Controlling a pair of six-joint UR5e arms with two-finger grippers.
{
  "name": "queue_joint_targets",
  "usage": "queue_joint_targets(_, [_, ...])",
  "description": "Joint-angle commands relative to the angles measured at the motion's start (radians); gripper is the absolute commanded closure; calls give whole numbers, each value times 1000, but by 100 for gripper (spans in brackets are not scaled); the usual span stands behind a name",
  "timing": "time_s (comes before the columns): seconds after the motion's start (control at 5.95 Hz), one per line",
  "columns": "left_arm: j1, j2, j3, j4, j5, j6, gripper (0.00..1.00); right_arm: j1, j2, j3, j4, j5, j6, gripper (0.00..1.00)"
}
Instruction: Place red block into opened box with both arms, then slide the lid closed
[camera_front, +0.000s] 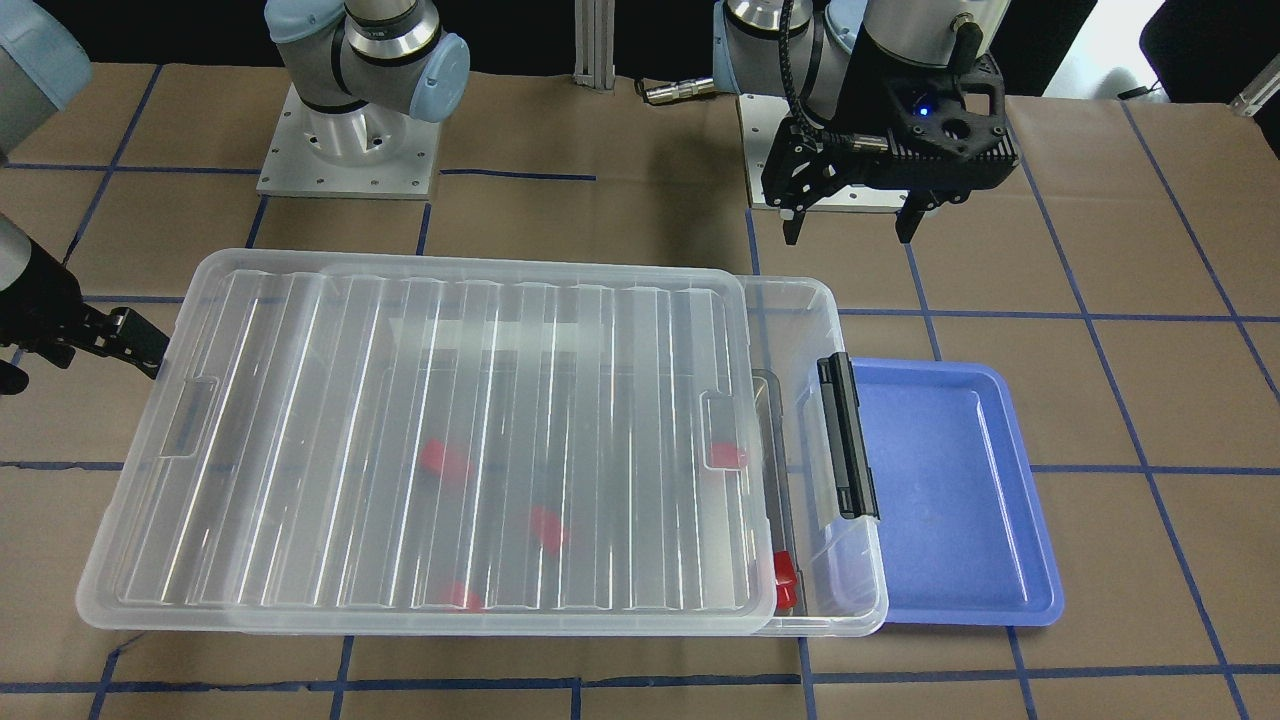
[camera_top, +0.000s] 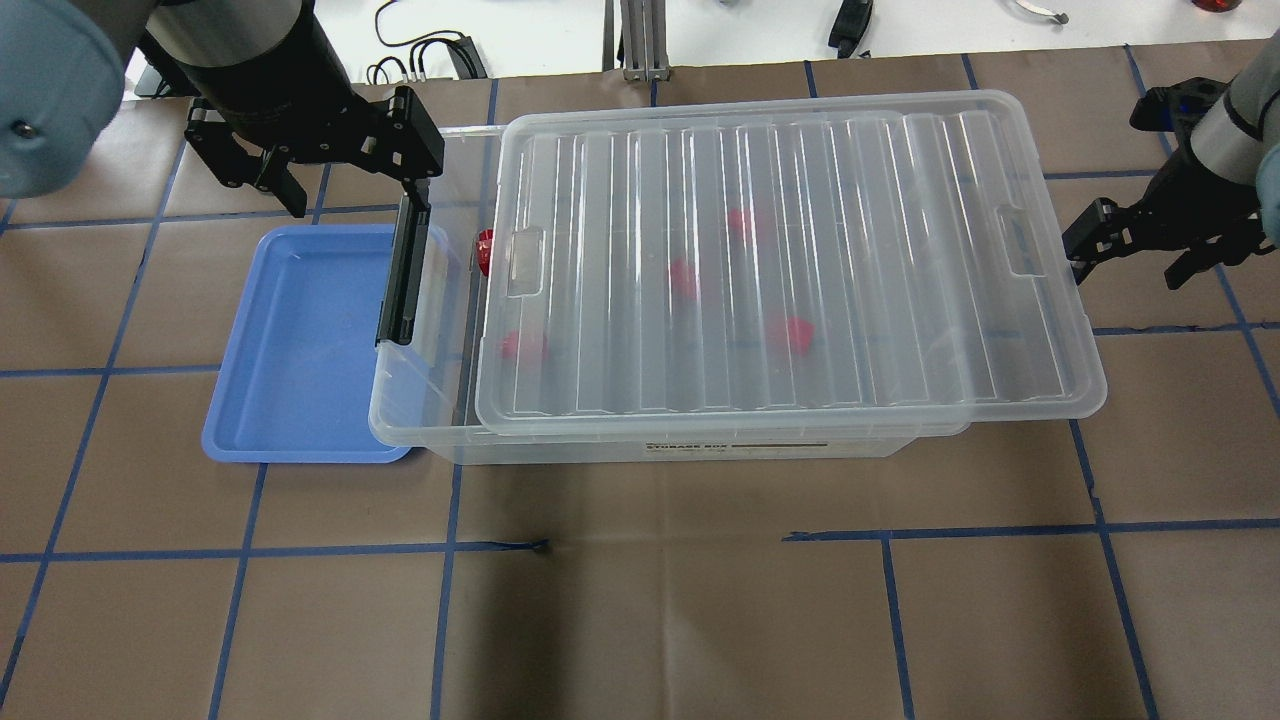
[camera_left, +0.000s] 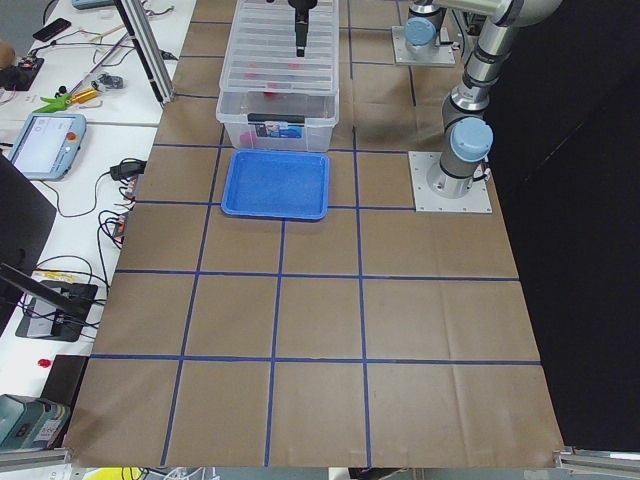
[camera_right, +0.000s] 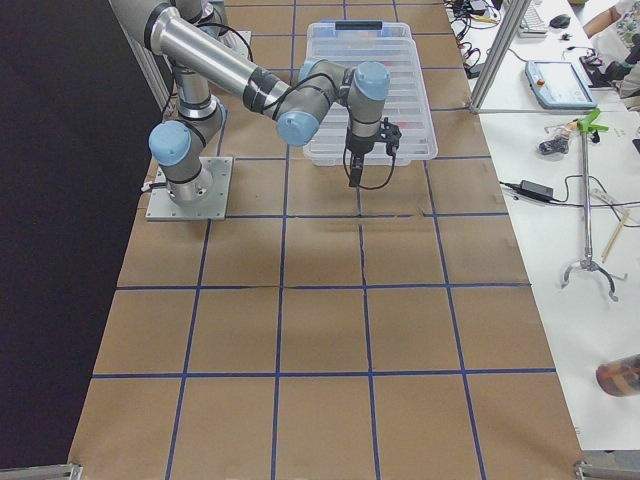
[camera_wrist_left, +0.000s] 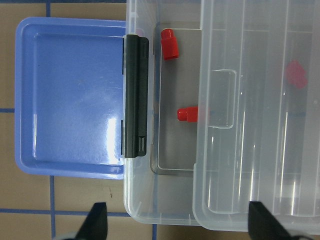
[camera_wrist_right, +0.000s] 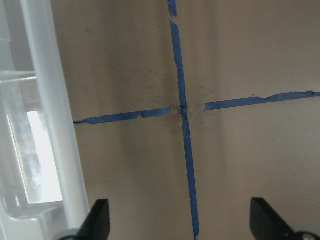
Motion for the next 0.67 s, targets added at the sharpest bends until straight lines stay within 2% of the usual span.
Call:
queue_joint_targets(0.0, [0,-1,0,-1,0,1,2,46,-2,2,0,1,74,0])
queue_joint_targets(0.5, [0,-1,0,-1,0,1,2,118,-2,2,0,1,164,0])
